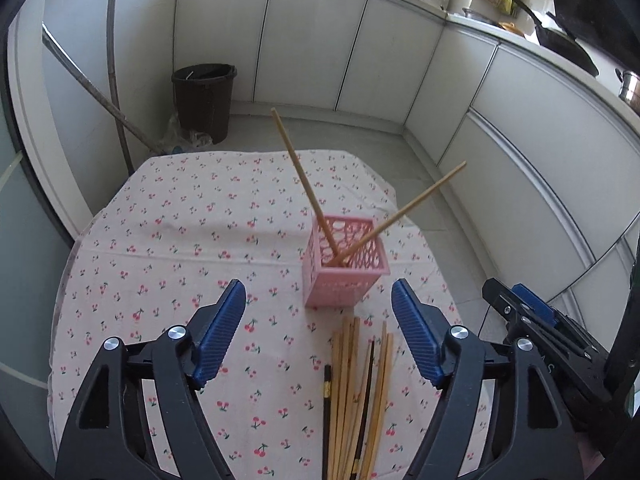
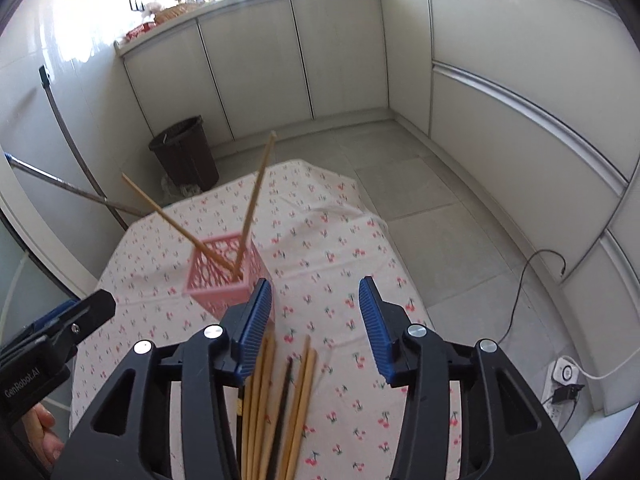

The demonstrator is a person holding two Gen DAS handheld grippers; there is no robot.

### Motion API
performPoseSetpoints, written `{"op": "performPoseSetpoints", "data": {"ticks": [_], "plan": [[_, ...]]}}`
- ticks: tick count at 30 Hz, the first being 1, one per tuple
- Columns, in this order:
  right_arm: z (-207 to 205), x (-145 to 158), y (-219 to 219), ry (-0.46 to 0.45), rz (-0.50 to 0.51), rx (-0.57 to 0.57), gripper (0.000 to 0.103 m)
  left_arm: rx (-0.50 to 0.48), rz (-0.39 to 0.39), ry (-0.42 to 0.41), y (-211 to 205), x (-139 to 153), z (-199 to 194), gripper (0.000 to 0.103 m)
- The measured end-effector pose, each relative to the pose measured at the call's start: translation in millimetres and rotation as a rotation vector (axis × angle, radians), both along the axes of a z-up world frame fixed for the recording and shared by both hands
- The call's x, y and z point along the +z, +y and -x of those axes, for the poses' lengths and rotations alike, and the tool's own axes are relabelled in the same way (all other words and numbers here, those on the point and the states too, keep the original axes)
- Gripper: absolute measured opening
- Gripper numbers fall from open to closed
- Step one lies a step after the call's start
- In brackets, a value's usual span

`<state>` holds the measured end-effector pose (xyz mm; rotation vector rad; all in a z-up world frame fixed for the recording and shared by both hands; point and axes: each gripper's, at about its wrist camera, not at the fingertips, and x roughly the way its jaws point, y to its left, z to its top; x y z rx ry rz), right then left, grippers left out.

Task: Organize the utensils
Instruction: 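Open the left tool over the pink holder while the right tool opens too, then close the left tool on a black-tipped chopstick while the right tool grasps another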

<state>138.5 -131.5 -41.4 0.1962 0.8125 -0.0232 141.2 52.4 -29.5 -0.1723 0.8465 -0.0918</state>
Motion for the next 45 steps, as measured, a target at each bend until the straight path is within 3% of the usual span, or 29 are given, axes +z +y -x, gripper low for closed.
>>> {"op": "performPoseSetpoints", "data": {"ticks": [6, 7, 9, 11, 19, 24, 28, 32, 38, 45], "plan": [[12.9, -14.9, 3.1, 0.039, 0.014, 0.018, 0.057, -0.006, -0.017, 0.055, -1.9, -19.8, 8.6, 0.079], [15.5, -17.2, 3.0, 0.046, 0.015, 0.022, 0.062, -0.013, -0.024, 0.071, -3.3, -24.0, 8.5, 0.084], [18.5, -19.8, 1.5, 0.056, 0.014, 0.015, 0.085, -0.018, -0.036, 0.109, -3.6, -34.1, 6.8, 0.095], [21.4, -25.7, -4.6, 0.075, 0.003, -0.002, 0.09, -0.011, -0.03, 0.145, -1.3, -43.8, 4.2, 0.096], [9.6, -81.9, -29.4, 0.381, -0.085, -0.009, 0.092, 0.052, 0.075, 0.441, 13.4, -105.5, -15.3, 0.096], [10.7, -105.7, -43.2, 0.506, -0.18, -0.057, 0.092, 0.076, 0.091, 0.493, 14.9, -124.7, -21.1, 0.096], [11.0, -116.2, -55.6, 0.567, -0.27, -0.095, 0.092, 0.059, 0.058, 0.507, 5.3, -134.4, -25.4, 0.096], [12.0, -120.4, -61.8, 0.591, -0.298, -0.116, 0.092, 0.055, -0.014, 0.498, -5.2, -140.6, -28.1, 0.089], [11.7, -117.0, -64.7, 0.583, -0.334, -0.105, 0.092, 0.052, -0.024, 0.539, -12.4, -155.7, -31.7, 0.063], [11.1, -112.3, -65.7, 0.566, -0.401, -0.094, 0.092, 0.026, -0.024, 0.529, -27.3, -159.2, -34.3, 0.054]]}}
